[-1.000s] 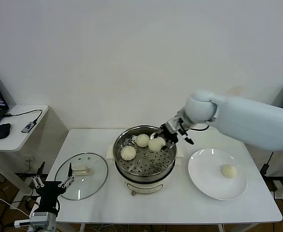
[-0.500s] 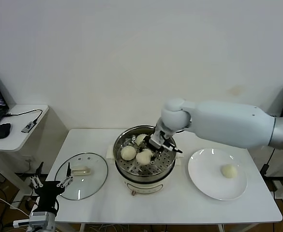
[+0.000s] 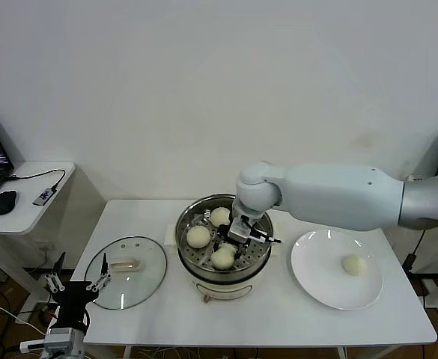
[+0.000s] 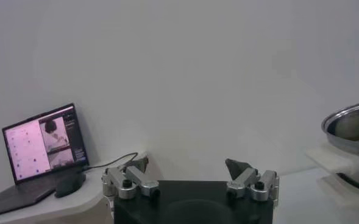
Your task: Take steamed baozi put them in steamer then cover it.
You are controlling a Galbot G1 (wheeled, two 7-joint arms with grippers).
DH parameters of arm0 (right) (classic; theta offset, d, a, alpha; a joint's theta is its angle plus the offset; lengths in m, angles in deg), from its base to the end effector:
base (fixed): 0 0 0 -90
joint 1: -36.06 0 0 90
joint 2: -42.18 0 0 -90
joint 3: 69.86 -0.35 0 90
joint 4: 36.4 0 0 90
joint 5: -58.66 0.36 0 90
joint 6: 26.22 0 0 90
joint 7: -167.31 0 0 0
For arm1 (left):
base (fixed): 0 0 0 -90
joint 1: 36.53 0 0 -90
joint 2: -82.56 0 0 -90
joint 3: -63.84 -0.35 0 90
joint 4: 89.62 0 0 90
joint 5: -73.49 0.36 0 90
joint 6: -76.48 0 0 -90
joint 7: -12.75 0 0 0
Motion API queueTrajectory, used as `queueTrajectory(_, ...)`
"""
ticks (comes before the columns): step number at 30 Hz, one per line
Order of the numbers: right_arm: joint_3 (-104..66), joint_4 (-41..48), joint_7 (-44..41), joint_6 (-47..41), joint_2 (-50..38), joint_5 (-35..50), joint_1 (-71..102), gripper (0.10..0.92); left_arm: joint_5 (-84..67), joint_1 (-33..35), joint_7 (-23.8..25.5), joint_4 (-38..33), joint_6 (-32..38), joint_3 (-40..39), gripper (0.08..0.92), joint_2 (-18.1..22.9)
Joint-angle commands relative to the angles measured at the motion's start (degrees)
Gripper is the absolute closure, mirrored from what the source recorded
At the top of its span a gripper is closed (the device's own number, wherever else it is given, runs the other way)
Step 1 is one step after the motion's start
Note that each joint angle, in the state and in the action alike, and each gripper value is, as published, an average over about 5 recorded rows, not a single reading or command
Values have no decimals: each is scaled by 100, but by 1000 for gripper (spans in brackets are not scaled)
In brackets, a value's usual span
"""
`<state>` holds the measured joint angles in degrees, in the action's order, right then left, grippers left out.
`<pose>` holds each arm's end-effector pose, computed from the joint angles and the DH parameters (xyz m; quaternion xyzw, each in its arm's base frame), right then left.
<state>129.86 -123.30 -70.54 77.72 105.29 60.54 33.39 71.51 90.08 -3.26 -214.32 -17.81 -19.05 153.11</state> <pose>0.4877 0.1347 -0.0987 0.6976 -0.1946 0.6893 0.0196 0.1615 0.0828 -0.2752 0.0950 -0.9820 -0.1618 0.0214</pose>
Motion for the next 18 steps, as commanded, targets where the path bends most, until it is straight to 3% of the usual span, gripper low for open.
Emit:
queueTrajectory(1, 46, 23, 9, 212, 69, -155, 8, 378, 10, -6, 7, 9, -8, -13, 177, -1)
queueTrajectory(7, -82, 88, -141, 169, -99, -139, -106, 229, -7, -39, 11, 7, -14, -8, 177, -27)
queueTrajectory(13, -423, 121, -439, -265, -504, 193, -394, 203, -33, -65, 9, 4, -13, 17, 177, -78)
queueTrajectory(18, -719, -35, -720, -1495, -1108, 774, -720, 202, -49, -92, 10, 4, -8, 6, 177, -115)
